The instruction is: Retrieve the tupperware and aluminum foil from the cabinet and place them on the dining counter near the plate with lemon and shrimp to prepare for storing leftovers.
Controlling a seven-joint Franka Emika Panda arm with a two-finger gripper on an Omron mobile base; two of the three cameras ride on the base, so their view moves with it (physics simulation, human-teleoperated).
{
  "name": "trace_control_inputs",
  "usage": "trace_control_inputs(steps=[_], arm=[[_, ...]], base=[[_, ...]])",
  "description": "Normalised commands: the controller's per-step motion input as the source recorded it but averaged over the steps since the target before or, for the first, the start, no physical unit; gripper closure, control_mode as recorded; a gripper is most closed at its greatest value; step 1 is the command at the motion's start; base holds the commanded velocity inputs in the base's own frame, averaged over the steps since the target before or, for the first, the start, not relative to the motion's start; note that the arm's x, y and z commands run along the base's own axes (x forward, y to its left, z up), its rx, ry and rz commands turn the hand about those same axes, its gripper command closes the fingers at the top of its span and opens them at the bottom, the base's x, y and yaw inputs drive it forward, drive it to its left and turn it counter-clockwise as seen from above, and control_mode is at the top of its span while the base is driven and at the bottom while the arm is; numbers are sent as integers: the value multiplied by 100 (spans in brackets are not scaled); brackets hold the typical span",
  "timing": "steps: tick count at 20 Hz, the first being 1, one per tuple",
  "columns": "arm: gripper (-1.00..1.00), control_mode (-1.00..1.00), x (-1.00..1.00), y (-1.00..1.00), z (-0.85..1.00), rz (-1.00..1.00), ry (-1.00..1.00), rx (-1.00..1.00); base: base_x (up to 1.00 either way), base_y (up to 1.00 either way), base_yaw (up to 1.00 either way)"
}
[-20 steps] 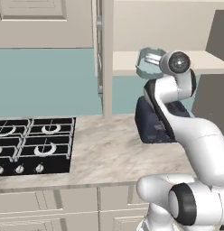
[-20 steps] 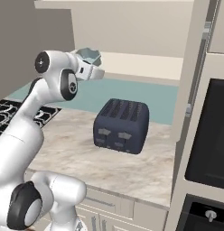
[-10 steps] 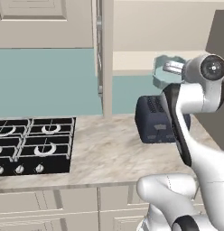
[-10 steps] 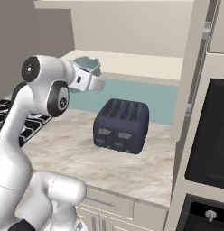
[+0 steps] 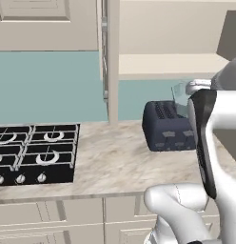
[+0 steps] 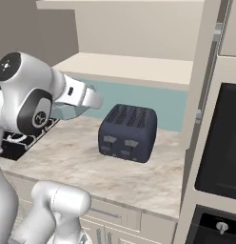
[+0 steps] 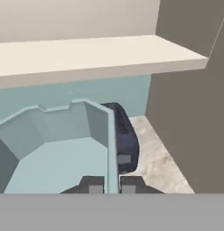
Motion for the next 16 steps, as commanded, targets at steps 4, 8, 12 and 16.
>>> trace_control_inputs(steps=[4,8,12,16], arm=[[100,100,-17,0,-3,3,7,0],[100,100,0,0,0,0,0,0],[100,100,0,0,0,0,0,0],[100,100,0,0,0,0,0,0]], base=[[-61,10,6],[-100,24,11],[-97,63,36],[-50,91,66]])
